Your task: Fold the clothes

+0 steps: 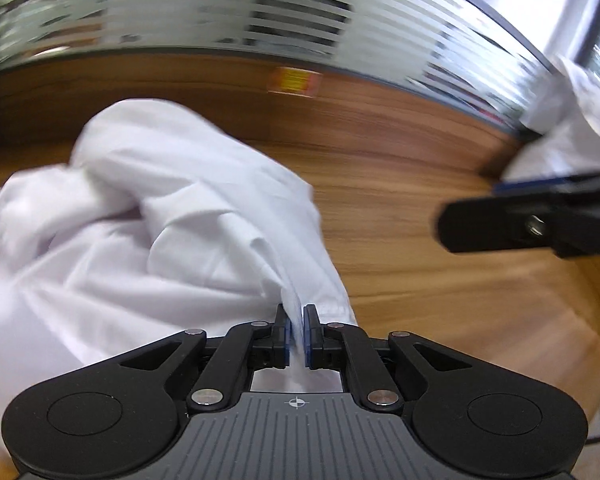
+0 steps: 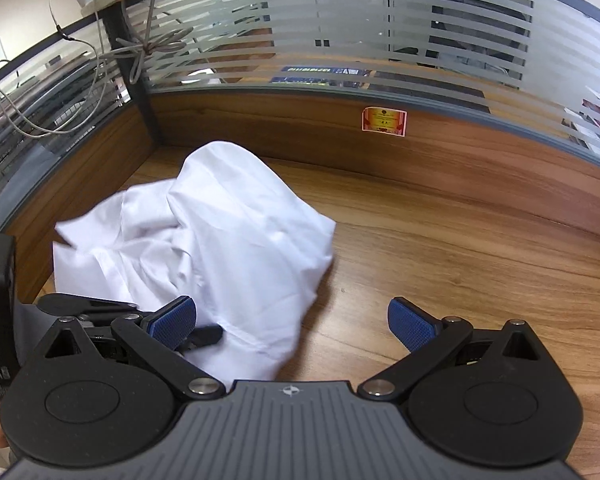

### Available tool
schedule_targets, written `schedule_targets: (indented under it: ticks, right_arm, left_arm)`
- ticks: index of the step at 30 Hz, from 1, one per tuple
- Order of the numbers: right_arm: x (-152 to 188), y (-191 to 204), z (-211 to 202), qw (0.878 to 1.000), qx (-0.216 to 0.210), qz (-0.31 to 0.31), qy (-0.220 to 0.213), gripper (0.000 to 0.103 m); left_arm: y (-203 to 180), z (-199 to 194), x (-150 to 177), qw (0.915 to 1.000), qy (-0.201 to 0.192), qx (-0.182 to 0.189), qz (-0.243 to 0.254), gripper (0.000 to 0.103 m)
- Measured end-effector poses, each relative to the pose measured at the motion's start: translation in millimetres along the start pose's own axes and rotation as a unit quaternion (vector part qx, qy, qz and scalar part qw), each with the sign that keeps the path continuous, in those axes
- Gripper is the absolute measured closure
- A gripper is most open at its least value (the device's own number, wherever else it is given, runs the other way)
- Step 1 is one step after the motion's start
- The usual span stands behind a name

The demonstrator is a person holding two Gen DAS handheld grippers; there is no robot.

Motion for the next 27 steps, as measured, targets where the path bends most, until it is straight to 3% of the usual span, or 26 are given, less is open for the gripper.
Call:
schedule_targets:
  ticks: [2, 4, 6, 12, 17, 22, 27]
  right_arm:
    - [1, 1, -2, 1.000, 0.001, -0.002, -0.003, 0.000]
    - [1, 3, -4, 1.000, -0.002, -0.007, -0.007, 0.000]
    - [1, 7, -5, 1.000, -0.006, -0.013, -0.008, 0.000]
    - [4, 24, -2, 0.999, -0.033, -0.035, -0.003, 0.000]
    - [8, 43, 11, 0.996, -0.069, -0.058, 0.016, 0.000]
    - [11, 67, 29, 0.990, -0.083, -0.112, 0.033, 0.002]
    - [15, 96, 42, 0.977, -0.127, -0.169, 0.035, 0.006]
  left_arm:
    - [-5, -3, 2, 0.9999, -0.001, -0.002, 0.016, 0.086]
    - [-7, -9, 4, 0.9996, -0.005, -0.008, 0.028, 0.065]
    - [-4, -18, 5, 0.9992, -0.013, -0.017, 0.032, 0.054]
    - [23, -57, 27, 0.9981, -0.013, -0.058, 0.018, 0.053]
    - [45, -92, 36, 0.9942, -0.040, -0.099, -0.013, 0.051]
    - [62, -108, 41, 0.9879, -0.060, -0.137, -0.043, 0.025]
    - [75, -87, 51, 0.9814, -0.045, -0.173, -0.070, 0.024]
Point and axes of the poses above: each gripper's, at about its wrist camera, not at the fingertips, and z roughly the way its jaws point, y to its left, x to its underside, the point moved 7 cm from there along z, roughly the way its jaws point, and after that the axes turned 9 degrees about -x, right-handed, at the moved point
